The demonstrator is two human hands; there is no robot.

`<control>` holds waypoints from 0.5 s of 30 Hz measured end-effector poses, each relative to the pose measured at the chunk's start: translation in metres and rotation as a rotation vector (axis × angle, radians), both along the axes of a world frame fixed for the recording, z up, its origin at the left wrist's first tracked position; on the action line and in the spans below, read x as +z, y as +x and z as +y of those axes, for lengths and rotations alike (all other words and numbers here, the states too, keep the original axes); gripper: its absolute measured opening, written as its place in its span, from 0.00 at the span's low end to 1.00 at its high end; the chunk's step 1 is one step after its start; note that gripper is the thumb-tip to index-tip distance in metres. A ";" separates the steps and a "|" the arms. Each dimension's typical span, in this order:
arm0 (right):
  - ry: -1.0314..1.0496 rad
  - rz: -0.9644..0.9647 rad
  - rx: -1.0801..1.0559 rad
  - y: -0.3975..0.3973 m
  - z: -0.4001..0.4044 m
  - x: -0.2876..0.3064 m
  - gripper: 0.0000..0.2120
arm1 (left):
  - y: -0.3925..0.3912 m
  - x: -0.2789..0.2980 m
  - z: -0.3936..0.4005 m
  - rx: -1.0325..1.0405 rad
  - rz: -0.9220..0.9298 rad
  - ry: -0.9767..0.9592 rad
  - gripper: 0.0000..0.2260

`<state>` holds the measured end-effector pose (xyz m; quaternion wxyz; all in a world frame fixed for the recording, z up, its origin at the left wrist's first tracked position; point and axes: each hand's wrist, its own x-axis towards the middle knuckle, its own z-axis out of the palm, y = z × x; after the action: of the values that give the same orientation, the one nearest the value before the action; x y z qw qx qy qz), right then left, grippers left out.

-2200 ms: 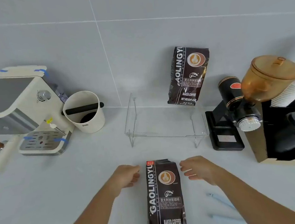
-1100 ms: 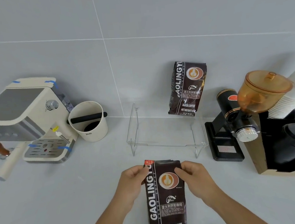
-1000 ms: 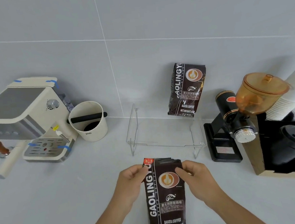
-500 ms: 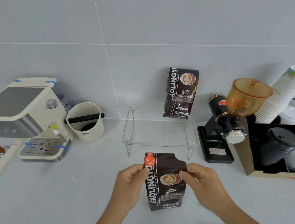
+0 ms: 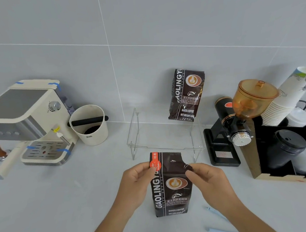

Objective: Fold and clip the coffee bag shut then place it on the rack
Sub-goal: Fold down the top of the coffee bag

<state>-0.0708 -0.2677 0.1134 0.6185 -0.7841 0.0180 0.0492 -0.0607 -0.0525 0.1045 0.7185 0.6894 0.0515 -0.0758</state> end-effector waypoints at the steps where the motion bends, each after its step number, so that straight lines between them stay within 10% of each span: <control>1: 0.024 0.003 -0.019 0.002 0.002 0.002 0.14 | 0.001 0.002 0.000 0.005 0.010 -0.003 0.09; 15: 0.054 -0.051 -0.049 0.018 0.015 0.012 0.19 | 0.008 0.012 -0.005 0.116 0.055 0.096 0.10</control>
<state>-0.0526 -0.2528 0.1259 0.6409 -0.7673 0.0199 0.0145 -0.0528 -0.0570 0.1161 0.6860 0.7167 0.1149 -0.0502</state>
